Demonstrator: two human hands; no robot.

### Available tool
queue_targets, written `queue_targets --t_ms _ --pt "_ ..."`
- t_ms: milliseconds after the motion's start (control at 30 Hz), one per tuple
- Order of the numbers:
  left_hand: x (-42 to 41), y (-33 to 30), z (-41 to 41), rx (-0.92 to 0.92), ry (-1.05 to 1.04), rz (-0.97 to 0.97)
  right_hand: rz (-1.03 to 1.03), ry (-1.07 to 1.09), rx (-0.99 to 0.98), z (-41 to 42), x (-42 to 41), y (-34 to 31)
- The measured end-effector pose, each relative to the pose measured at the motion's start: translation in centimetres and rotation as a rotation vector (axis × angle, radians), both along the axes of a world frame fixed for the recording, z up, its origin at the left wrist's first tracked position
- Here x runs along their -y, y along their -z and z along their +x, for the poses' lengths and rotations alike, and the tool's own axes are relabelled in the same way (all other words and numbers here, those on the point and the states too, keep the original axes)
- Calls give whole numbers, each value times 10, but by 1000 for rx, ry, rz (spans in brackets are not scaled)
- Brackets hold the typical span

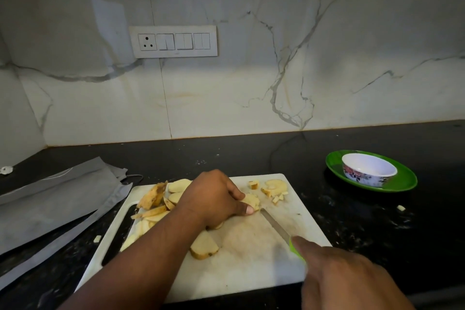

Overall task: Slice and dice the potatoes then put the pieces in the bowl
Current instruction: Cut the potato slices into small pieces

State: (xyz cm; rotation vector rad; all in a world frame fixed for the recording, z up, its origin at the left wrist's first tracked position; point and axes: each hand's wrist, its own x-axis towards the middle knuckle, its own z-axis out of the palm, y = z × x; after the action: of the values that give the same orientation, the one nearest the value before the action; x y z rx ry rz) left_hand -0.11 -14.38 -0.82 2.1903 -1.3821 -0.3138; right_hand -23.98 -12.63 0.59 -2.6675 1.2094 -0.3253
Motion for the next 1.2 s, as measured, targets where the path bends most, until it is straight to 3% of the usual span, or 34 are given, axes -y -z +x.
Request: queue_targets --t_ms 300,433,567,700,900,1100,1200 --pt "-7 -3 0 133 86 40 -102 -34 59 43 21 15" --pt "-4 -3 -1 149 87 52 -65 -31 48 35 16 25" --pt "-4 -2 -1 159 75 46 -154 -42 64 19 -2 24" --pt "-4 -1 0 123 48 23 -22 -6 62 5 -5 16" --pt "-6 0 2 59 5 18 -96 -5 107 36 12 13" --pt "-3 0 1 59 6 13 -74 -22 20 43 12 25" --pt "-3 0 1 75 6 17 60 43 140 35 2 43"
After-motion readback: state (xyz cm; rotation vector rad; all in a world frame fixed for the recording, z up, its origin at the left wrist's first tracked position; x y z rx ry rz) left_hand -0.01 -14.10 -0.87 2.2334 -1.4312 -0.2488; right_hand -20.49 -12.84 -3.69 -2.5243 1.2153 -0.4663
